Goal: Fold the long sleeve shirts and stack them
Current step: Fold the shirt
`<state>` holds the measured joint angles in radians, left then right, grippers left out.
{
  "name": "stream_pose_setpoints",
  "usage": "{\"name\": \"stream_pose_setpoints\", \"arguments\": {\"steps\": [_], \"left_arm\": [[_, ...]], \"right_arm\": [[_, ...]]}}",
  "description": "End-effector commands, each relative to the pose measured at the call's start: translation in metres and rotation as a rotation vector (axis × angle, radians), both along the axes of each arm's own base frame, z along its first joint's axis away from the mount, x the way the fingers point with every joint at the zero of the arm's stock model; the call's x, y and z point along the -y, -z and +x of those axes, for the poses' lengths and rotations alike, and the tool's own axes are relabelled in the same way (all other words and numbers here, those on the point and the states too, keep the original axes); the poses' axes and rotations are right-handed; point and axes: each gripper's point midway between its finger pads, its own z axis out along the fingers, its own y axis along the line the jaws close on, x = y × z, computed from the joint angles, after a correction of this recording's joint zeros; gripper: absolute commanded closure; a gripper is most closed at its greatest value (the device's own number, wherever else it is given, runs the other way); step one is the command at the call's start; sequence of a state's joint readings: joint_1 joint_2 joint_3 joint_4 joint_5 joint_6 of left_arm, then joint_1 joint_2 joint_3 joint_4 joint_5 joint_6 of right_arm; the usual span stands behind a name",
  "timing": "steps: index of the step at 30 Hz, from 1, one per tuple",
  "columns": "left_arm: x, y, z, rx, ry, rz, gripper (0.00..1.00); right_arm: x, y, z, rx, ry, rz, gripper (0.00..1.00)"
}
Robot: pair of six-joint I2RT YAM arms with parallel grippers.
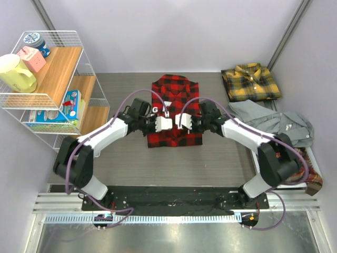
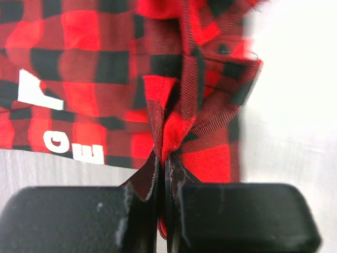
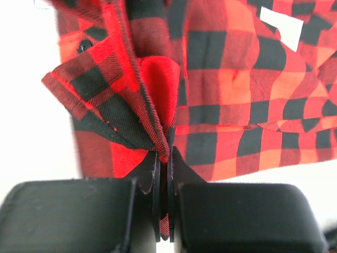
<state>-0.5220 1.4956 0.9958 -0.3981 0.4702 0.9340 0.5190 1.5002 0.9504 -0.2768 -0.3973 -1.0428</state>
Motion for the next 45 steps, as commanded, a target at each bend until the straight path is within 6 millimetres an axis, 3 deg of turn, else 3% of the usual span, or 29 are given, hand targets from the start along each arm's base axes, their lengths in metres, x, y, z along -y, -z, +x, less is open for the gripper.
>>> {"name": "stream_pose_setpoints", "arguments": {"steps": [1, 2, 4, 9, 17, 18, 19, 22, 24, 25, 29, 30, 31, 32, 34, 36, 37, 38, 39, 41, 43, 45], "left_arm": [[-0.005, 0.018, 0.04, -0.075, -0.018, 0.036, 1.0], [0.0, 0.007, 0.057, -0.048, -0.026, 0.024, 1.0], [0.002, 0.014, 0.073, -0.069, -0.039, 0.03, 1.0], [0.007, 0.024, 0.089, -0.085, -0.041, 0.035, 1.0], [0.008, 0.027, 0.103, -0.084, -0.069, 0.039, 1.0], [0.007, 0.029, 0.103, -0.091, -0.068, 0.044, 1.0], [0.008, 0.028, 0.106, -0.087, -0.069, 0.046, 1.0], [0.003, 0.031, 0.111, -0.134, -0.132, 0.07, 0.86], [0.003, 0.02, 0.126, -0.133, -0.173, 0.052, 0.77], [0.0, 0.018, 0.129, -0.157, -0.203, 0.048, 0.76], [-0.008, 0.026, 0.147, -0.179, -0.267, 0.061, 0.73], [-0.007, 0.019, 0.156, -0.158, -0.28, 0.052, 0.71], [-0.011, 0.02, 0.165, -0.148, -0.316, 0.059, 0.68], [-0.013, 0.026, 0.171, -0.162, -0.367, 0.062, 0.66], [-0.021, 0.021, 0.189, -0.143, -0.435, 0.066, 0.62], [-0.03, 0.012, 0.201, -0.15, -0.515, 0.042, 0.59], [-0.031, 0.005, 0.201, -0.169, -0.527, 0.013, 0.57], [-0.034, 0.003, 0.189, -0.25, -0.549, -0.005, 0.56], [-0.041, -0.012, 0.183, -0.294, -0.556, -0.053, 0.53], [-0.034, -0.021, 0.154, -0.448, -0.532, -0.126, 0.42], [-0.037, -0.016, 0.121, -0.597, -0.579, -0.125, 0.38], [-0.036, -0.011, 0.111, -0.674, -0.656, -0.139, 0.37]], "right_arm": [[0.002, 0.013, 0.025, -0.047, -0.045, -0.021, 0.98], [0.004, 0.008, 0.039, -0.03, -0.03, -0.018, 0.98], [0.006, 0.023, 0.049, -0.073, -0.02, -0.027, 0.99], [0.012, 0.022, 0.078, -0.081, 0.005, -0.019, 0.99], [0.017, 0.024, 0.085, -0.086, -0.007, -0.022, 0.98], [0.018, 0.024, 0.084, -0.088, -0.007, -0.023, 0.94], [0.018, 0.025, 0.083, -0.098, -0.007, -0.026, 0.78], [0.018, 0.018, 0.091, -0.107, 0.042, -0.014, 0.67], [0.019, 0.013, 0.1, -0.108, 0.078, -0.001, 0.62], [0.021, 0.012, 0.104, -0.108, 0.094, 0.001, 0.52], [0.024, 0.006, 0.129, -0.094, 0.156, 0.015, 0.5], [0.025, 0.005, 0.135, -0.106, 0.193, 0.028, 0.5], [0.026, 0.015, 0.142, -0.127, 0.218, 0.025, 0.5], [0.028, 0.006, 0.156, -0.1, 0.256, 0.03, 0.5], [0.034, 0.013, 0.171, -0.124, 0.343, 0.035, 0.5], [0.041, 0.0, 0.188, -0.101, 0.421, 0.045, 0.49], [0.049, -0.001, 0.185, -0.147, 0.462, 0.051, 0.49], [0.051, -0.016, 0.189, -0.15, 0.481, 0.075, 0.46], [0.048, -0.023, 0.183, -0.192, 0.476, 0.105, 0.43], [0.052, -0.035, 0.164, -0.325, 0.527, 0.161, 0.39], [0.043, -0.037, 0.141, -0.475, 0.552, 0.22, 0.32], [0.038, -0.033, 0.127, -0.58, 0.579, 0.247, 0.3]]}}
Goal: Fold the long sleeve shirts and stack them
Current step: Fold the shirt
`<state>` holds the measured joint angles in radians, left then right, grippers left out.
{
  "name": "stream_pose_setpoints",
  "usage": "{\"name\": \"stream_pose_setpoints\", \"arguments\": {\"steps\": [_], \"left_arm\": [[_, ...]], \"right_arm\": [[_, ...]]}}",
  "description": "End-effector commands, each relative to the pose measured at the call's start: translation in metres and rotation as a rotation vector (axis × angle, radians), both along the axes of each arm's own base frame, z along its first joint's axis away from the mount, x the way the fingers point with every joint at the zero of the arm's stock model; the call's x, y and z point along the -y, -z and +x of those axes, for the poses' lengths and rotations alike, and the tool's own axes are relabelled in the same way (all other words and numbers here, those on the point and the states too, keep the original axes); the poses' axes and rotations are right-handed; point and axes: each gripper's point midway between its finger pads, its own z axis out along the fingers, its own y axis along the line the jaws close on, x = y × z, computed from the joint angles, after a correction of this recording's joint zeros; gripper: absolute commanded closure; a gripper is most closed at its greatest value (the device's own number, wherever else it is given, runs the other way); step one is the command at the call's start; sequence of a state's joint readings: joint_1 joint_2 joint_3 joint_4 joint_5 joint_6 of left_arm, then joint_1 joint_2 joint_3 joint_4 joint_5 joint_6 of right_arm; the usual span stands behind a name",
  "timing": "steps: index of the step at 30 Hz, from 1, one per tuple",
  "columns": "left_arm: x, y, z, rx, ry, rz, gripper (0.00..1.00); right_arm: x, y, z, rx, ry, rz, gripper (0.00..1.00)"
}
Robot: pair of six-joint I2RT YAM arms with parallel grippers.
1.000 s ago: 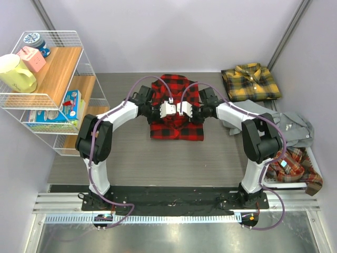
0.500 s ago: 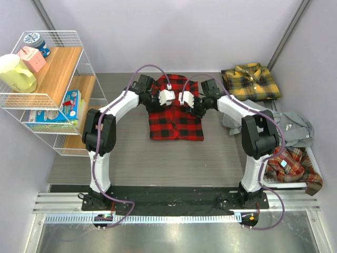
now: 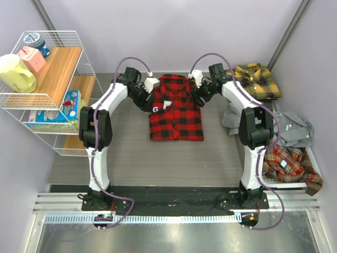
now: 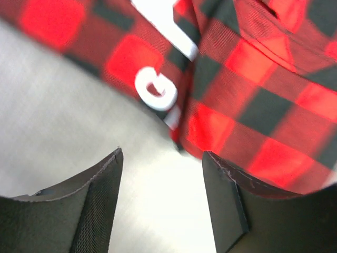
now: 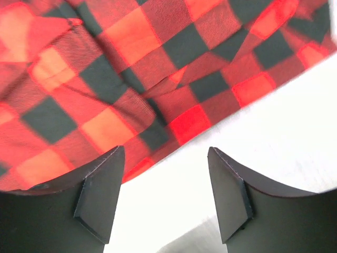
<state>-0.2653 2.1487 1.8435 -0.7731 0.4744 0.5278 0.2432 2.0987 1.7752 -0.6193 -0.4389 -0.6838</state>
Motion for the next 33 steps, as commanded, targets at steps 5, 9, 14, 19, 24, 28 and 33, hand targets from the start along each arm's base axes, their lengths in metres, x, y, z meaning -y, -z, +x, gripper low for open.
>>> {"name": "stream_pose_setpoints", "arguments": {"steps": [5, 9, 14, 19, 24, 28, 33], "left_arm": [[-0.004, 0.001, -0.06, -0.4, -0.321, -0.12, 0.36], [-0.007, 0.014, -0.06, -0.516, -0.402, -0.175, 0.36], [-0.006, 0.026, -0.05, -0.531, -0.433, -0.187, 0.38], [-0.011, 0.036, -0.042, -0.534, -0.481, -0.148, 0.38], [-0.001, 0.032, -0.034, -0.532, -0.473, -0.208, 0.39], [0.006, 0.029, -0.024, -0.51, -0.471, -0.242, 0.44], [0.014, 0.027, -0.012, -0.508, -0.462, -0.268, 0.71]], "right_arm": [[-0.018, -0.001, -0.062, -0.446, 0.204, 0.225, 0.32], [-0.017, 0.022, -0.065, -0.552, 0.287, 0.245, 0.34], [-0.003, 0.046, -0.053, -0.543, 0.374, 0.208, 0.34], [-0.002, 0.056, -0.042, -0.536, 0.404, 0.2, 0.36], [-0.006, 0.06, -0.039, -0.555, 0.415, 0.225, 0.37], [-0.006, 0.063, -0.033, -0.542, 0.417, 0.227, 0.41], [-0.003, 0.065, -0.024, -0.528, 0.444, 0.225, 0.59]]}}
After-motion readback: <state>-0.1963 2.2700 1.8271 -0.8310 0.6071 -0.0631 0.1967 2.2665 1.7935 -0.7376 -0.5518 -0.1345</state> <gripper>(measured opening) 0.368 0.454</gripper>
